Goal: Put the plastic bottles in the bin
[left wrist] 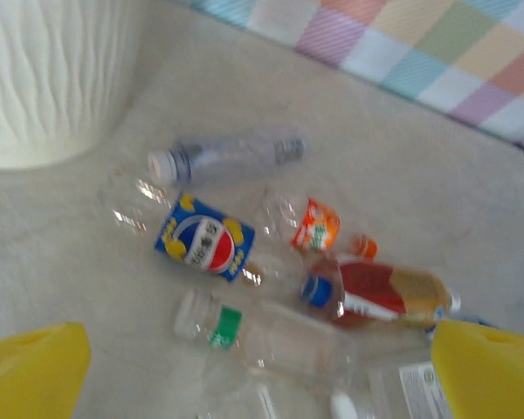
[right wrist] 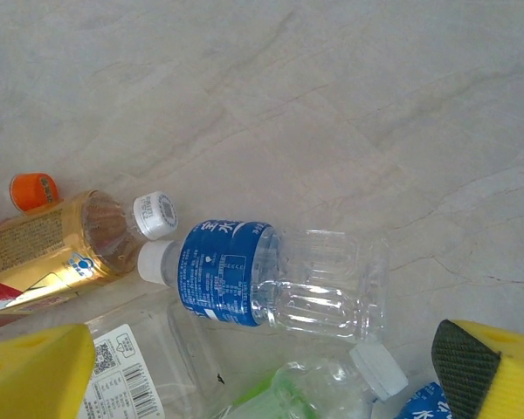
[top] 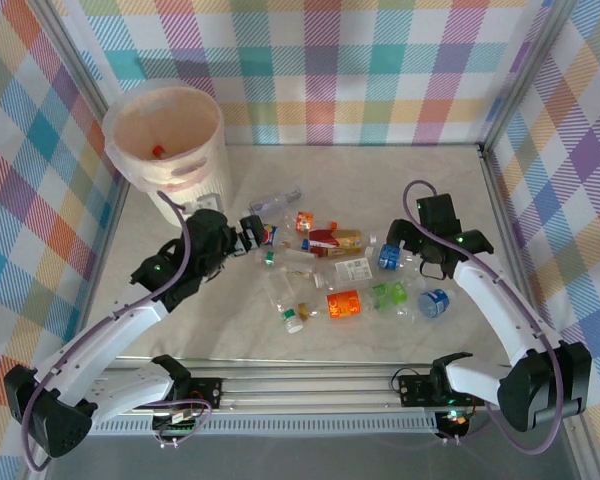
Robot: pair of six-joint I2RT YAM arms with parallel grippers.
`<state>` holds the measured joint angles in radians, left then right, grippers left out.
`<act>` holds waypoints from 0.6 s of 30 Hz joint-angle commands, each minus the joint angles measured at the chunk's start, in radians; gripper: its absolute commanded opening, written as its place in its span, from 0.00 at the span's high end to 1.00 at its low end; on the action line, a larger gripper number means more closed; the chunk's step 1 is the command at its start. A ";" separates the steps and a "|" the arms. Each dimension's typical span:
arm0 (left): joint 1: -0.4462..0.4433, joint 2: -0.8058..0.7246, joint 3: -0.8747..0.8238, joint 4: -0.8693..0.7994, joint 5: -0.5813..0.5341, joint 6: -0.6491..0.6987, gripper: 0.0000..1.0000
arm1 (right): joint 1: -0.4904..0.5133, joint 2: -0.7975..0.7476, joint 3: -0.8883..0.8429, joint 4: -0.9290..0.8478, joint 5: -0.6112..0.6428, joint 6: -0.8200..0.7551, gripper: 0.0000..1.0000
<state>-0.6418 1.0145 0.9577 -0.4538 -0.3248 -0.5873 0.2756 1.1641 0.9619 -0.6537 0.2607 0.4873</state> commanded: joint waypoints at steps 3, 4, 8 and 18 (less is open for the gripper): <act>-0.120 0.022 -0.081 -0.036 -0.078 -0.124 0.00 | 0.004 -0.015 -0.037 0.023 0.003 0.023 0.00; -0.142 0.028 -0.103 -0.027 -0.076 -0.146 0.00 | 0.004 -0.015 -0.040 0.024 0.002 0.025 0.00; -0.203 0.075 -0.159 -0.003 -0.051 -0.204 0.00 | 0.005 -0.005 -0.039 0.024 0.002 0.025 0.00; -0.291 0.251 -0.187 0.079 -0.007 -0.242 0.00 | 0.004 0.008 -0.028 0.033 -0.017 0.025 0.00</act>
<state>-0.9211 1.2453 0.7818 -0.4110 -0.3378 -0.7979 0.2756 1.1683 0.9253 -0.6323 0.2562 0.4942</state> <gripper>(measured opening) 0.997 0.996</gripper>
